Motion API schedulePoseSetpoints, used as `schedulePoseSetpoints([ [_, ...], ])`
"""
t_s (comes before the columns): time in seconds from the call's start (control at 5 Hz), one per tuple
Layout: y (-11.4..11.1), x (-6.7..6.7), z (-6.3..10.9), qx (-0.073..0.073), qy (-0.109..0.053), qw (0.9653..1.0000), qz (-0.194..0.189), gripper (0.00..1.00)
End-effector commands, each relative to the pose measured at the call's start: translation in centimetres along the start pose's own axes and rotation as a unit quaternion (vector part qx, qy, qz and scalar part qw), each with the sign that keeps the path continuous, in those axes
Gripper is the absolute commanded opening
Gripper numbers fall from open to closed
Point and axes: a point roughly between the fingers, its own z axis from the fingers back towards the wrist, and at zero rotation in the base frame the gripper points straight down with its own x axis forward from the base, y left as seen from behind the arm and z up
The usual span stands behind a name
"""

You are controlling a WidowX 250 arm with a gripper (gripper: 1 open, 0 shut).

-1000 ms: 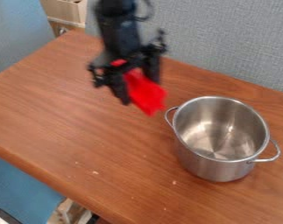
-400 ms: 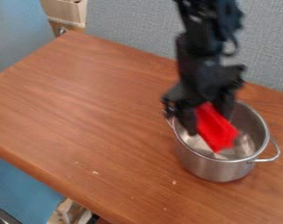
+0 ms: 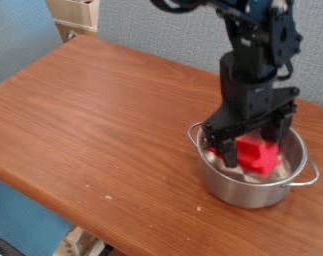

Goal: Put the red object in the metal pot

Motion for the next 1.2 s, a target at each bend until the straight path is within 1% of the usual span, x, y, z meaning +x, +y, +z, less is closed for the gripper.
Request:
schedulePoseSetpoints([
  [0.0,-0.34,-0.12,-0.46,-0.011,-0.004,0.9999,-0.008,1.0],
  [1.0,0.14,0.24,0.5,-0.009,-0.004,0.9999,-0.003,1.0],
])
